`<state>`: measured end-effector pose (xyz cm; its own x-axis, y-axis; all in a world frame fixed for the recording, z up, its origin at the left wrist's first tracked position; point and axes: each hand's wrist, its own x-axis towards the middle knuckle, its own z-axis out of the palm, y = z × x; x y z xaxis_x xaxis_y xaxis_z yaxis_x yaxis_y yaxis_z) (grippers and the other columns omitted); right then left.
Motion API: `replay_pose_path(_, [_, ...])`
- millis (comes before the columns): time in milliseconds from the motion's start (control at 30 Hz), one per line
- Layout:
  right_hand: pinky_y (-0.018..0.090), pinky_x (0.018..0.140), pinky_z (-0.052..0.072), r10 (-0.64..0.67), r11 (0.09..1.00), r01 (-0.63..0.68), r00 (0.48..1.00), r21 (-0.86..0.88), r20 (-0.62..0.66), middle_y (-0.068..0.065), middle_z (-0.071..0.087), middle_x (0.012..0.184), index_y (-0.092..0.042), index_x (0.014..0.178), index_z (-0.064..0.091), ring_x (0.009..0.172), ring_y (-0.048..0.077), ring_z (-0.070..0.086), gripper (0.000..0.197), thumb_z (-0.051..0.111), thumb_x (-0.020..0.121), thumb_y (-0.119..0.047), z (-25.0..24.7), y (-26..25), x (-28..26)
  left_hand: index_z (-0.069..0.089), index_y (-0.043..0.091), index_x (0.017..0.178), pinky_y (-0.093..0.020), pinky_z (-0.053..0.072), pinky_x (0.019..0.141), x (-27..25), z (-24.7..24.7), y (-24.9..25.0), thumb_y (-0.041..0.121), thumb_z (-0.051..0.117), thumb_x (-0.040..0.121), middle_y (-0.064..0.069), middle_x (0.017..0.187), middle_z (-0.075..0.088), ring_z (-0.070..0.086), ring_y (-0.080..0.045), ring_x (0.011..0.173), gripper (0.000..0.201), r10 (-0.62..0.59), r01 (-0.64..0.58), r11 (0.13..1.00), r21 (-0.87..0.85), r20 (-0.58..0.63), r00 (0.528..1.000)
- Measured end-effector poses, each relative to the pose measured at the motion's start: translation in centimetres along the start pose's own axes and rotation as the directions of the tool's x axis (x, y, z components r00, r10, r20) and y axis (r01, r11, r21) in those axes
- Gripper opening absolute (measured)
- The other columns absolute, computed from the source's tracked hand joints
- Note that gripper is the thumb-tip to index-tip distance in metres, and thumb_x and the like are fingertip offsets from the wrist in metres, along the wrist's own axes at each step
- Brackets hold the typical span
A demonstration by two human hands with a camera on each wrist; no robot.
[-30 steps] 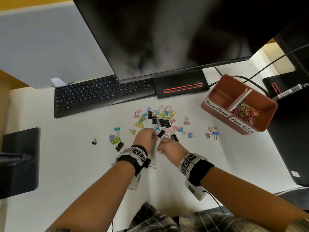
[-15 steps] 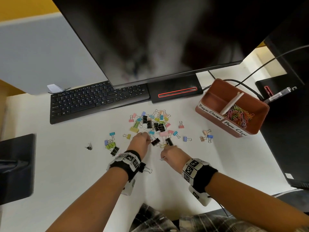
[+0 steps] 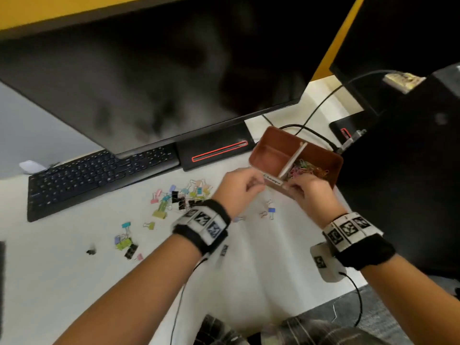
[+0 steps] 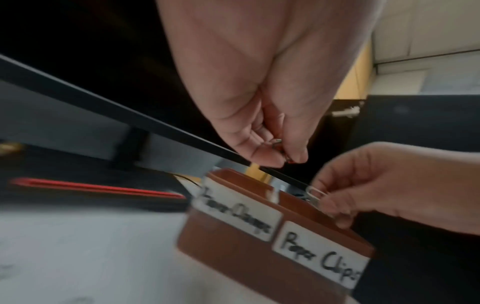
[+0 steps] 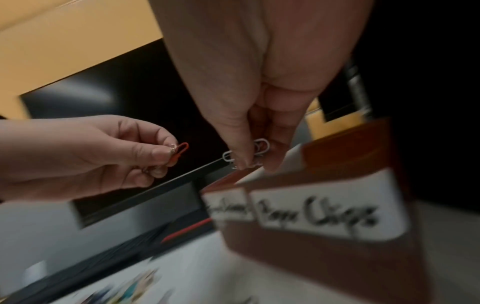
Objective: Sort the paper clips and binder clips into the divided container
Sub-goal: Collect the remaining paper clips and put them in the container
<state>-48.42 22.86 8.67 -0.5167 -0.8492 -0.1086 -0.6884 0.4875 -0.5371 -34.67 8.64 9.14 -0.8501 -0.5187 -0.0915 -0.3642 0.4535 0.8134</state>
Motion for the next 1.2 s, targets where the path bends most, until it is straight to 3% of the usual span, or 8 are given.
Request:
replay_pose_path(233, [0.039, 0.097, 0.047, 0.313, 0.949, -0.313, 0.95, 0.025, -0.007, 0.017, 0.063, 0.118, -0.014, 0.122, 0.056, 0.111, 0.033, 0.058, 0.032, 0.049, 0.091, -0.01, -3.1, 5.2, 2.4, 0.066, 0.005, 0.1, -0.027, 0.04, 0.081, 7.9, 9.4, 5.3, 0.016, 0.058, 0.087, -0.014, 0.1, 0.066, 0.059, -0.027, 0.095, 0.019, -0.004, -0.009, 0.99, 0.141, 0.097, 0.995])
replay_pose_path(333, [0.032, 0.101, 0.038, 0.233, 0.971, -0.232, 0.972, 0.059, -0.002, 0.015, 0.054, 0.129, -0.012, 0.13, 0.047, 0.121, 0.029, 0.051, 0.039, 0.047, 0.092, -0.011, -2.9, 5.1, 3.1, 0.068, 0.007, 0.105, -0.019, 0.036, 0.087, 8.0, 8.4, 5.2, 0.021, 0.052, 0.092, -0.011, 0.109, 0.066, 0.058, -0.023, 0.103, 0.024, 0.069, -0.076, 0.99, 0.12, 0.057, 0.996])
replay_pose_path(467, [0.027, 0.092, 0.041, 0.032, 0.996, -0.025, 0.996, 0.088, -0.079, 0.006, 0.057, 0.113, -0.015, 0.108, 0.06, 0.099, 0.015, 0.054, 0.021, 0.055, 0.088, -0.013, -1.6, 3.4, 3.4, 0.067, 0.017, 0.106, -0.016, 0.042, 0.089, 4.6, 3.4, 2.4, 0.023, 0.057, 0.089, 0.003, 0.108, 0.062, 0.057, -0.009, 0.099, 0.02, 0.136, -0.132, 0.99, 0.044, -0.11, 0.985])
replay_pose_path(633, [0.034, 0.079, 0.052, -0.252, 0.964, 0.24, 0.962, 0.119, 0.101, 0.001, 0.062, 0.093, -0.02, 0.099, 0.065, 0.081, 0.013, 0.056, 0.013, 0.06, 0.087, -0.021, 2.6, -1.6, 4.4, 0.058, 0.019, 0.1, -0.013, 0.046, 0.069, -2.7, -2.7, -6.0, 0.015, 0.054, 0.089, 0.004, 0.097, 0.054, 0.055, -0.006, 0.08, 0.012, -0.216, 0.262, 0.96, 0.097, -0.334, 0.917])
replay_pose_path(700, [0.035, 0.08, 0.052, -0.305, 0.95, 0.284, 0.931, 0.129, 0.199, -0.001, 0.063, 0.093, -0.021, 0.104, 0.064, 0.08, 0.01, 0.054, 0.017, 0.059, 0.088, -0.022, 5.2, -3.7, 4.9, 0.054, 0.018, 0.097, -0.025, 0.05, 0.073, -5.2, -4.4, -9.4, 0.009, 0.054, 0.087, -0.001, 0.094, 0.057, 0.055, -0.012, 0.078, 0.013, -0.346, 0.408, 0.907, 0.103, -0.371, 0.862])
replay_pose_path(867, [0.035, 0.091, 0.048, -0.283, 0.957, 0.282, 0.846, 0.07, 0.452, 0.002, 0.057, 0.115, -0.023, 0.121, 0.054, 0.108, 0.021, 0.053, 0.031, 0.052, 0.09, -0.022, 11.1, -8.2, 6.8, 0.061, 0.01, 0.112, -0.01, 0.029, 0.086, -8.2, -6.0, -14.4, 0.005, 0.054, 0.086, -0.008, 0.116, 0.06, 0.056, -0.02, 0.104, 0.028, -0.446, 0.495, 0.837, 0.235, -0.233, 0.864])
replay_pose_path(1067, [0.04, 0.099, 0.044, -0.222, 0.962, 0.273, 0.814, -0.017, 0.537, 0.004, 0.051, 0.124, -0.026, 0.126, 0.052, 0.116, 0.024, 0.047, 0.045, 0.063, 0.083, -0.026, 15.5, -10.6, 8.1, 0.061, 0.013, 0.113, -0.021, 0.034, 0.095, -7.6, -6.0, -16.5, 0.009, 0.055, 0.087, -0.003, 0.118, 0.058, 0.051, -0.02, 0.112, 0.027, -0.397, 0.413, 0.858, 0.305, -0.117, 0.91])
replay_pose_path(1200, [0.039, 0.095, 0.046, -0.215, 0.968, 0.249, 0.82, 0.007, 0.53, 0.002, 0.052, 0.115, -0.025, 0.121, 0.056, 0.109, 0.021, 0.048, 0.041, 0.065, 0.082, -0.03, 16.5, -10.2, 6.1, 0.062, 0.013, 0.105, -0.027, 0.043, 0.085, -7.3, -5.8, -17.4, 0.01, 0.055, 0.086, -0.004, 0.106, 0.06, 0.053, -0.022, 0.101, 0.02, -0.344, 0.361, 0.857, 0.367, -0.113, 0.932])
